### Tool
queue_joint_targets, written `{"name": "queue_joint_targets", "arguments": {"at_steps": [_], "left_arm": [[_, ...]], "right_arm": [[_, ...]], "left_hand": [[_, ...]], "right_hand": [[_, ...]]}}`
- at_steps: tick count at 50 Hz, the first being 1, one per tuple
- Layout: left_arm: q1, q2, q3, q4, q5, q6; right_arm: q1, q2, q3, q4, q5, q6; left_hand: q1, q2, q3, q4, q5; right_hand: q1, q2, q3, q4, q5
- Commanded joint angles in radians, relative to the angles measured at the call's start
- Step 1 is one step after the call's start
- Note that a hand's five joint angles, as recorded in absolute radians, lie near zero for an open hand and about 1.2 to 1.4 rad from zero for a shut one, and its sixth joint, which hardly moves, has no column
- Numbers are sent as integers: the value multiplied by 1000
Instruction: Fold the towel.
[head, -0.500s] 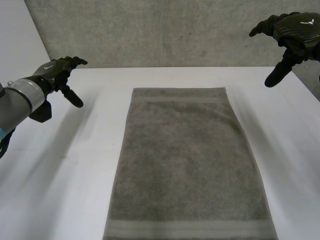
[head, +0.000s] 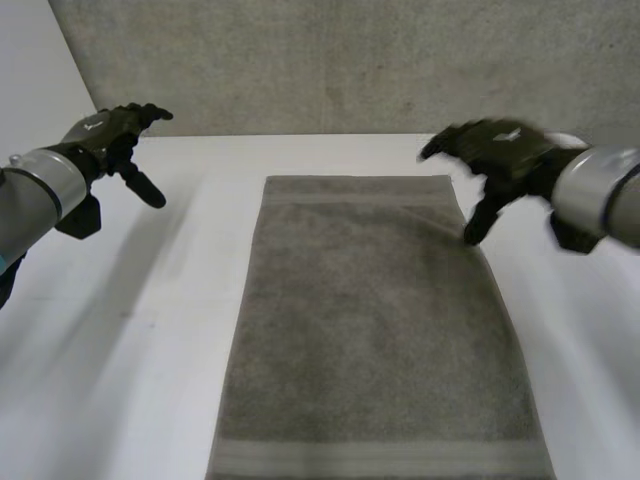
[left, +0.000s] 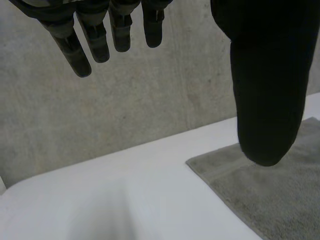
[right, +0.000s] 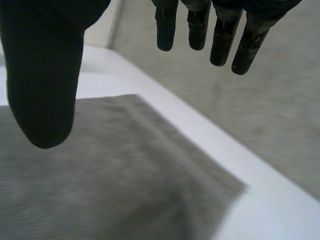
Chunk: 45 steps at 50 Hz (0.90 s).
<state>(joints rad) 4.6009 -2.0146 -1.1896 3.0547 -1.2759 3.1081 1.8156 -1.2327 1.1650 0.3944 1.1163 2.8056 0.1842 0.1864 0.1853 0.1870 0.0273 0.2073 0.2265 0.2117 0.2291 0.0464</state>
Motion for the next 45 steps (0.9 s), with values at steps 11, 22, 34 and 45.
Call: {"name": "queue_joint_targets", "arguments": {"at_steps": [11, 22, 34, 45], "left_arm": [[-30, 53, -15, -4, -42, 1], [-31, 51, -15, -2, -42, 1], [-31, 48, -18, -2, -42, 1], [-40, 42, -19, -2, -43, 1]], "right_arm": [[395, 203, 133, -126, -188, -38], [501, 306, 154, -149, -276, -112], [539, 360, 171, -150, -274, -287], [562, 395, 167, -173, -262, -321]], "left_hand": [[26, 24, 25, 24, 9], [26, 24, 25, 24, 9], [26, 24, 25, 24, 9], [26, 24, 25, 24, 9]], "right_hand": [[7, -13, 2, -15, -7], [280, 261, 275, 258, 266], [283, 264, 278, 261, 269], [295, 275, 290, 273, 281]]}}
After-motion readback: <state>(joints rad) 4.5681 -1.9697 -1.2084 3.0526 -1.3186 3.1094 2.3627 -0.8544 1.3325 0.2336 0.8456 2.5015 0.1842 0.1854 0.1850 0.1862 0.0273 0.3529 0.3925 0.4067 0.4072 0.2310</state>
